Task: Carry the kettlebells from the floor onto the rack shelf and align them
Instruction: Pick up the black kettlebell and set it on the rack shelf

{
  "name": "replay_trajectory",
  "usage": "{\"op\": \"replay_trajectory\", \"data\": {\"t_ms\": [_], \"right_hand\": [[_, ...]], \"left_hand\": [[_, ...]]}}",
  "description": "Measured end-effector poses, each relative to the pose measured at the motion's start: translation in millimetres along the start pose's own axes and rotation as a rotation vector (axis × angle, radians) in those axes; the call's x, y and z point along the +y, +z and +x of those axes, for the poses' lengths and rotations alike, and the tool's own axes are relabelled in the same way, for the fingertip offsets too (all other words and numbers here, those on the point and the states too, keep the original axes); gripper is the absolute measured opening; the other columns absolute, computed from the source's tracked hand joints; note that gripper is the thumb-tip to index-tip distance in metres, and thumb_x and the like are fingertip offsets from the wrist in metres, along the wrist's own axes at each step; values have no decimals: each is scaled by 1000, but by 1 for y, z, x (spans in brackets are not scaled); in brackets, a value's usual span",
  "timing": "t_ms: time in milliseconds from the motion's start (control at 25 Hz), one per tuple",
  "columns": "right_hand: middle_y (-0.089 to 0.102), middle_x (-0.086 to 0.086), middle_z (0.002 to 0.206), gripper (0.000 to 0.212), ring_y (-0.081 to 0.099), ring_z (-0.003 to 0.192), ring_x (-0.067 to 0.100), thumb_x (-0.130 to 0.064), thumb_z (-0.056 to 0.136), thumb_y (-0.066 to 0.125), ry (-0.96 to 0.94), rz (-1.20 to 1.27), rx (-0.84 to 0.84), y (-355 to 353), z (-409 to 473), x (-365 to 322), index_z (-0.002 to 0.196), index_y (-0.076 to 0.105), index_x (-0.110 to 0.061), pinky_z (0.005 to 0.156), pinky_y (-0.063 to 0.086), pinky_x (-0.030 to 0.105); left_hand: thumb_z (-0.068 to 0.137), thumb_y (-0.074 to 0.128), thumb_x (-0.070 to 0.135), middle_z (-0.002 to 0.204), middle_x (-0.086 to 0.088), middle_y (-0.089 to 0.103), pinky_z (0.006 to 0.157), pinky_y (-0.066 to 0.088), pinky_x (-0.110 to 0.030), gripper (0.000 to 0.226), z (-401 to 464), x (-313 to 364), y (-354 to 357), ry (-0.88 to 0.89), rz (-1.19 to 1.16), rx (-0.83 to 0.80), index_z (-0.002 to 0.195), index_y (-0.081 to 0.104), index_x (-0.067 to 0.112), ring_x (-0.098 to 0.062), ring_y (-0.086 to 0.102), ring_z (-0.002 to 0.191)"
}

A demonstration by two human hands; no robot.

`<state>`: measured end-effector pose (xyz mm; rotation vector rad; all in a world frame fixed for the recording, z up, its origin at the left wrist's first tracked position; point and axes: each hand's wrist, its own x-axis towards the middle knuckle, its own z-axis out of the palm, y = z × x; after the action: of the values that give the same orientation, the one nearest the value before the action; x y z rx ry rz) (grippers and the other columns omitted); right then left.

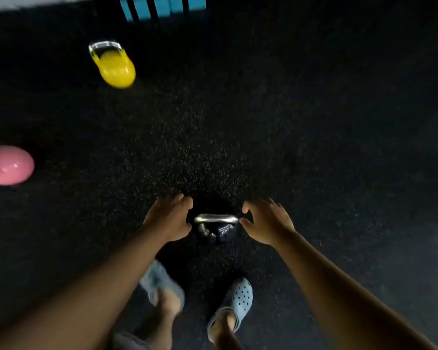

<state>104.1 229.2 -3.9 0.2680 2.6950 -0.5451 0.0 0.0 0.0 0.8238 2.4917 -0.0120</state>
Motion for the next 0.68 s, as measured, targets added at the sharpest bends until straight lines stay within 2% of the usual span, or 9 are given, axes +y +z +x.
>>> {"op": "replay_trajectory", "data": {"t_ms": [120,240,320,400,520,600,680], "right_hand": [[59,5,125,37,53,115,29,-43,86,60,39,9,-84,83,60,37,120,56,-27,89,46,42],[45,10,139,58,44,124,34,-44,86,62,75,-42,-170,172,106,63,137,43,-25,95,45,47],[43,12,138,62,43,124,35,-45,86,64,50,-46,-176,217,132,74,139,41,-22,96,45,49],[54,13,126,49,52,114,34,-40,86,67,27,42,-167,242,154,81,127,52,-17,89,48,45],[70,11,97,29,65,80,23,-25,82,74,6,167,-215,245,172,81,107,66,-13,65,45,27],[70,7,84,25,56,60,8,-20,81,75,-2,214,-256,229,181,73,103,69,-13,52,37,17],[64,-3,68,19,51,50,2,-22,79,74,15,254,-266,201,195,60,97,70,-15,44,32,14]], "left_hand": [[78,64,31,122,-3,55,95,42,-41,46,61,-12,79,-9,6,1,120,50,20,-27,53,113],[77,66,31,125,-4,53,95,43,-45,50,120,-20,163,-27,-52,-29,122,48,19,-29,51,116],[76,69,34,123,-3,55,91,46,-43,49,152,-28,210,-11,-109,-71,119,50,21,-28,53,114],[77,72,37,108,-3,64,78,48,-37,34,176,-35,240,-9,-213,-118,104,58,21,-26,62,99],[76,74,33,80,1,68,59,45,-28,17,196,-49,250,64,-334,-215,85,65,22,-17,64,72],[73,75,28,70,7,65,53,40,-25,12,201,-61,234,91,-408,-265,78,65,26,-11,61,63],[71,74,27,60,12,61,49,38,-21,15,209,-74,205,91,-459,-257,69,60,32,-4,57,54]]}}
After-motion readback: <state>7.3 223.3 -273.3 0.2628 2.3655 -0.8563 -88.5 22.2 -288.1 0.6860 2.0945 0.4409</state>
